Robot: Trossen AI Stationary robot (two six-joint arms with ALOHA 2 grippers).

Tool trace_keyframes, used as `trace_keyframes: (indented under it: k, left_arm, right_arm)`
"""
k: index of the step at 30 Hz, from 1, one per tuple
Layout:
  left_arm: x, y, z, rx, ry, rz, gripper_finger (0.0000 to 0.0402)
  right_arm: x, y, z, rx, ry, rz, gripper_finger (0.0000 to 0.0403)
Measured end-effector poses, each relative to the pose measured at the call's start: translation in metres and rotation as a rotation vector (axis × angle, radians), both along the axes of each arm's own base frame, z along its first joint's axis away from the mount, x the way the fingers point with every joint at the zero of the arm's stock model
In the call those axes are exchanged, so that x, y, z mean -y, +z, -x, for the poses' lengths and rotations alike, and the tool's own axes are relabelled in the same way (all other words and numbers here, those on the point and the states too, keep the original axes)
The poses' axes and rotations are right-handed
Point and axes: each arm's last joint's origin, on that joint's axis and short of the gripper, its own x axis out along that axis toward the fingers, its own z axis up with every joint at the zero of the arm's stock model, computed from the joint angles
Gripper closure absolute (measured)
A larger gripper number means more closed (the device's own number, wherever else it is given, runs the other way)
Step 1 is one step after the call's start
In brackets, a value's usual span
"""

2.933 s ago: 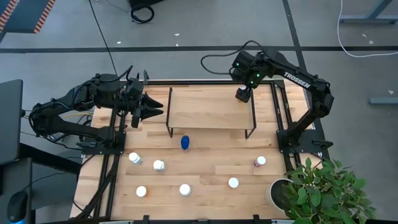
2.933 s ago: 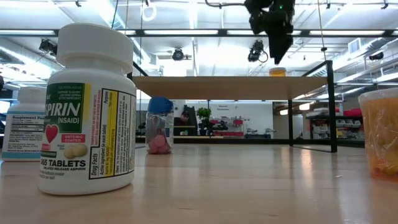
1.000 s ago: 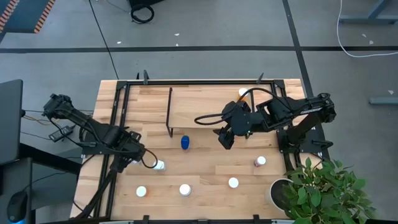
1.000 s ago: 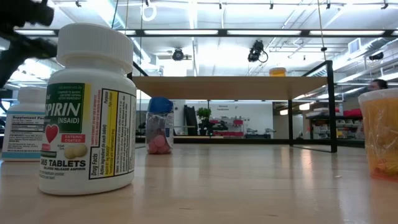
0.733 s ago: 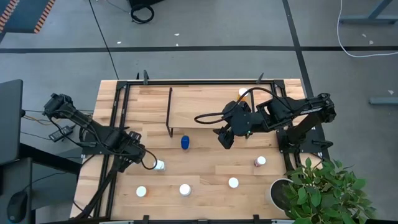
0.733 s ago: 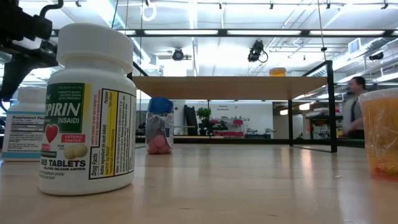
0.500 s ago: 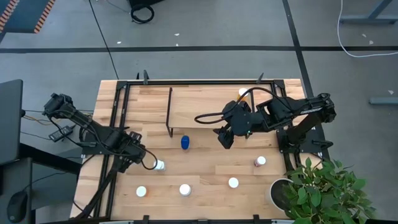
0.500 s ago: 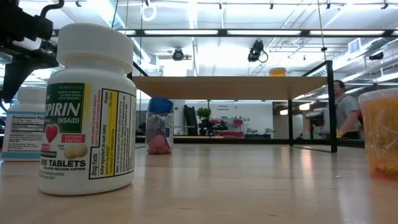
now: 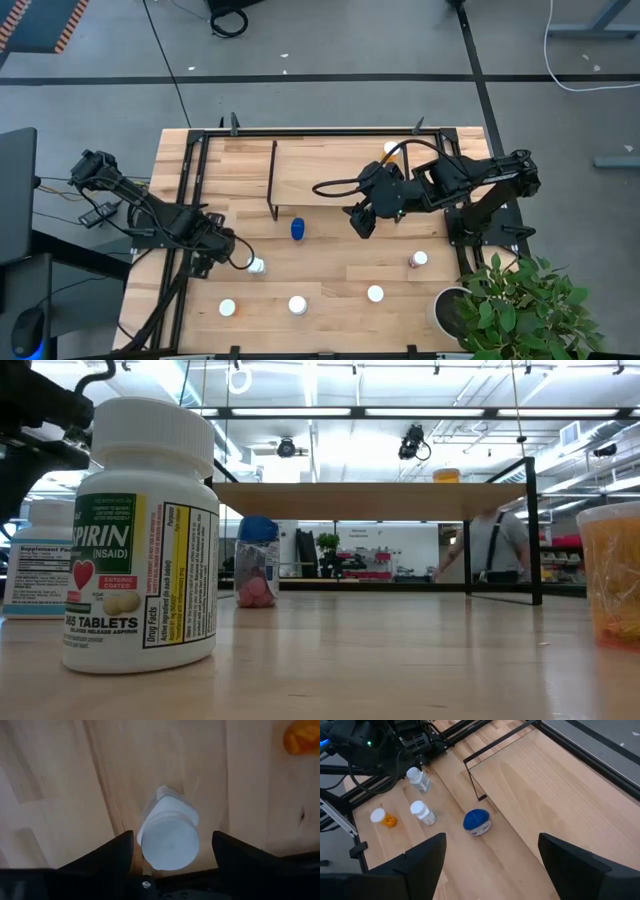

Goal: Pick and place medicine bottles onto shelf by color
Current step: Put the left white blue pill bottle on the shelf

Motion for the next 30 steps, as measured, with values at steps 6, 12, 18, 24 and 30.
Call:
trace_keyframes:
  k: [6, 12, 18, 24, 30]
  left_arm:
    - [0.0002, 0.0000, 0.0009, -0.027, 0.131, 0.026, 0.0126]
    - [0.0004, 0.0000, 0.0010, -0.034, 0.171, 0.035, 0.0125]
    - [0.0003, -0.0001, 0.0008, -0.031, 0.188, 0.030, 0.0137]
    - [0.0003, -0.0001, 0.0007, -0.031, 0.211, 0.032, 0.0164]
    - [0.0006, 0.0000, 0.0002, -0.028, 0.231, 0.037, 0.0198]
  right_arm:
    - [0.0000, 0.0001, 0.0001, 0.000, 0.000, 0.000, 0.0079]
    - [0.0000, 0.0001, 0.0000, 0.000, 0.000, 0.000, 0.0079]
    - [0.0000, 0.0001, -0.0001, 0.002, 0.001, 0.000, 0.0079]
    - [-0.0001, 0.0001, -0.0002, 0.003, 0.001, 0.000, 0.0079]
    - [-0.0001, 0.0001, -0.0002, 0.002, 0.001, 0.000, 0.0079]
